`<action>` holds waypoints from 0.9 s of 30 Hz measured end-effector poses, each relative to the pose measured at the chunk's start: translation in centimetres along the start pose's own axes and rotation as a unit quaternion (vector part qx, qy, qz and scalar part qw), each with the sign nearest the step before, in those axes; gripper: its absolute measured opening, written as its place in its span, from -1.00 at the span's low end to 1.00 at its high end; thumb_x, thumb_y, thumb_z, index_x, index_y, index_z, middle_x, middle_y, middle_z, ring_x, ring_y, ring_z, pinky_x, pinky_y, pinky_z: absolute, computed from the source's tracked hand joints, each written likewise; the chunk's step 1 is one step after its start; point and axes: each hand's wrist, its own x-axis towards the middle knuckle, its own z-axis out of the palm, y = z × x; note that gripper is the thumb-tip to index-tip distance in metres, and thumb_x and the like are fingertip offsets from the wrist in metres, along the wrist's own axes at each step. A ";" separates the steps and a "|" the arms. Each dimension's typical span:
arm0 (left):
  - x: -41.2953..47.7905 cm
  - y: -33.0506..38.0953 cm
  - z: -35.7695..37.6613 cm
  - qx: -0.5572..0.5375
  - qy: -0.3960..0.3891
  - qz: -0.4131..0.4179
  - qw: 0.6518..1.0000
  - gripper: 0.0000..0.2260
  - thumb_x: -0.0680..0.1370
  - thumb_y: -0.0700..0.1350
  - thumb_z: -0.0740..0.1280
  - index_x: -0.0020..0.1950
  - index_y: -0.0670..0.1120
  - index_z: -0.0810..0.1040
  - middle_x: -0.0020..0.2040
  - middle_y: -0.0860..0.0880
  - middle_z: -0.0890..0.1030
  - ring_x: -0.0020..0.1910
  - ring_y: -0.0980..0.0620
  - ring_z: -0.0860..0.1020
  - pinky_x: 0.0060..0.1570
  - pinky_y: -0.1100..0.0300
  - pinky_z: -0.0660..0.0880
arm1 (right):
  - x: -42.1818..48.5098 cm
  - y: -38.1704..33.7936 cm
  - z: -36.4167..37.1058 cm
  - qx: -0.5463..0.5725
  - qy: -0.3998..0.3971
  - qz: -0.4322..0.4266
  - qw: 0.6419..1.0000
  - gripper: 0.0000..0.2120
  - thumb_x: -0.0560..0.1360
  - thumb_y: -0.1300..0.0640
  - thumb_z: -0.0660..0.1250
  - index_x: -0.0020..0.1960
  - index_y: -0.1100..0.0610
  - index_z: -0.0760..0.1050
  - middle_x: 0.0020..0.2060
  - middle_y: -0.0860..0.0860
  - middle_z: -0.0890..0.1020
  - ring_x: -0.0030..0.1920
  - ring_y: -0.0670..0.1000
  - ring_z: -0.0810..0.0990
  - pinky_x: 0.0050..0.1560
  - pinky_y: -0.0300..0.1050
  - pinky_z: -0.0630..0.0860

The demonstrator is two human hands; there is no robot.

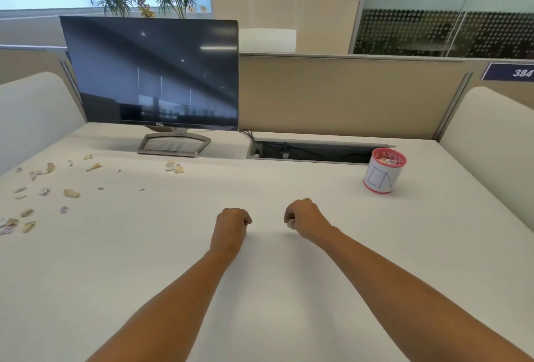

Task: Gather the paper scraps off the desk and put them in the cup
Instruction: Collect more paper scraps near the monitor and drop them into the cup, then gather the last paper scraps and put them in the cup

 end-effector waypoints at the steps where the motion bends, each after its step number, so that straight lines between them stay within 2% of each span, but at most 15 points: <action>1: 0.2 1.1 0.6 0.000 -0.003 0.004 1.000 -0.73 0.48 -0.40 0.19 0.00 -0.22 0.64 0.00 -0.12 0.67 0.07 -0.04 0.57 0.04 0.25 0.47 | -0.1 1.1 -0.8 0.003 0.007 0.005 1.000 -0.76 0.42 0.40 0.20 -0.03 0.29 0.61 0.00 0.19 0.65 -0.16 0.08 0.56 -0.28 -0.32 0.38; 4: 1.0 4.4 2.4 -0.001 0.000 0.021 1.000 -0.72 0.47 -0.40 0.18 0.00 -0.22 0.64 0.00 -0.13 0.67 0.05 -0.04 0.59 0.03 0.26 0.47 | -0.1 4.1 -3.4 0.011 0.032 0.013 0.999 -0.80 0.45 0.36 0.26 -0.01 0.26 0.62 0.00 0.18 0.66 -0.01 0.13 0.63 -0.09 -0.23 0.47; 9: 3.1 10.2 5.2 -0.013 0.008 0.048 0.999 -0.76 0.49 -0.39 0.23 0.00 -0.22 0.65 -0.02 -0.15 0.68 -0.02 -0.03 0.61 0.03 0.27 0.49 | -0.2 8.5 -7.2 0.028 0.055 0.028 0.998 -0.82 0.46 0.29 0.35 0.05 0.24 0.61 0.03 0.16 0.66 0.02 0.12 0.63 0.05 -0.15 0.53; 16: 7.2 18.7 8.1 -0.084 0.026 0.024 0.996 -0.86 0.50 -0.26 0.34 0.02 -0.21 0.65 0.00 -0.16 0.67 -0.04 -0.03 0.62 0.00 0.34 0.41 | 0.7 13.8 -12.4 0.046 0.107 0.023 0.993 -0.82 0.47 0.25 0.36 0.06 0.23 0.60 0.02 0.18 0.66 0.04 0.12 0.61 -0.10 -0.28 0.45; 19: 9.0 22.2 8.8 -0.124 0.016 0.029 0.992 -0.87 0.50 -0.28 0.35 0.00 -0.22 0.66 -0.02 -0.17 0.67 -0.04 -0.05 0.62 0.01 0.30 0.44 | 1.5 15.9 -14.8 0.044 0.128 0.029 0.990 -0.82 0.47 0.23 0.36 0.06 0.19 0.61 0.03 0.13 0.66 0.08 0.10 0.59 0.07 -0.23 0.46; 20: 9.7 23.2 8.9 -0.138 0.016 0.033 0.990 -0.87 0.49 -0.29 0.35 -0.01 -0.23 0.66 -0.04 -0.18 0.68 -0.04 -0.06 0.62 0.00 0.30 0.45 | 1.8 16.7 -15.4 0.049 0.147 0.025 0.988 -0.83 0.46 0.23 0.37 0.04 0.18 0.62 0.01 0.12 0.67 0.04 0.07 0.59 0.03 -0.31 0.45; 22: 10.9 25.0 9.3 -0.167 0.015 0.034 0.985 -0.87 0.48 -0.33 0.34 -0.04 -0.26 0.66 -0.06 -0.21 0.68 -0.04 -0.09 0.63 0.01 0.26 0.49 | 2.6 18.3 -16.5 0.063 0.188 0.016 0.980 -0.85 0.43 0.24 0.40 -0.02 0.18 0.64 -0.04 0.10 0.68 -0.08 -0.01 0.57 -0.20 -0.57 0.35; 23: 11.4 25.8 9.6 -0.182 0.011 0.030 0.983 -0.87 0.48 -0.34 0.33 -0.04 -0.28 0.66 -0.06 -0.23 0.67 -0.03 -0.11 0.63 0.04 0.22 0.51 | 3.0 18.9 -16.9 0.068 0.201 0.020 0.977 -0.85 0.41 0.24 0.41 -0.02 0.18 0.64 -0.06 0.10 0.69 -0.11 -0.01 0.56 -0.23 -0.56 0.35; 25: 12.3 27.4 10.3 -0.206 0.001 0.018 0.978 -0.87 0.48 -0.36 0.32 -0.03 -0.30 0.65 -0.04 -0.25 0.66 -0.01 -0.14 0.62 0.11 0.14 0.53 | 4.1 20.3 -17.6 0.083 0.218 0.041 0.972 -0.85 0.40 0.22 0.43 -0.03 0.19 0.64 -0.05 0.13 0.69 -0.07 0.05 0.59 -0.11 -0.30 0.45; 27: 13.0 28.6 11.2 -0.220 -0.006 0.011 0.975 -0.86 0.50 -0.35 0.32 0.00 -0.31 0.64 -0.02 -0.26 0.65 0.00 -0.15 0.62 0.13 0.13 0.52 | 5.1 21.3 -17.9 0.110 0.232 0.050 0.965 -0.86 0.39 0.22 0.44 -0.06 0.21 0.64 -0.08 0.18 0.68 -0.11 0.07 0.58 -0.09 -0.18 0.47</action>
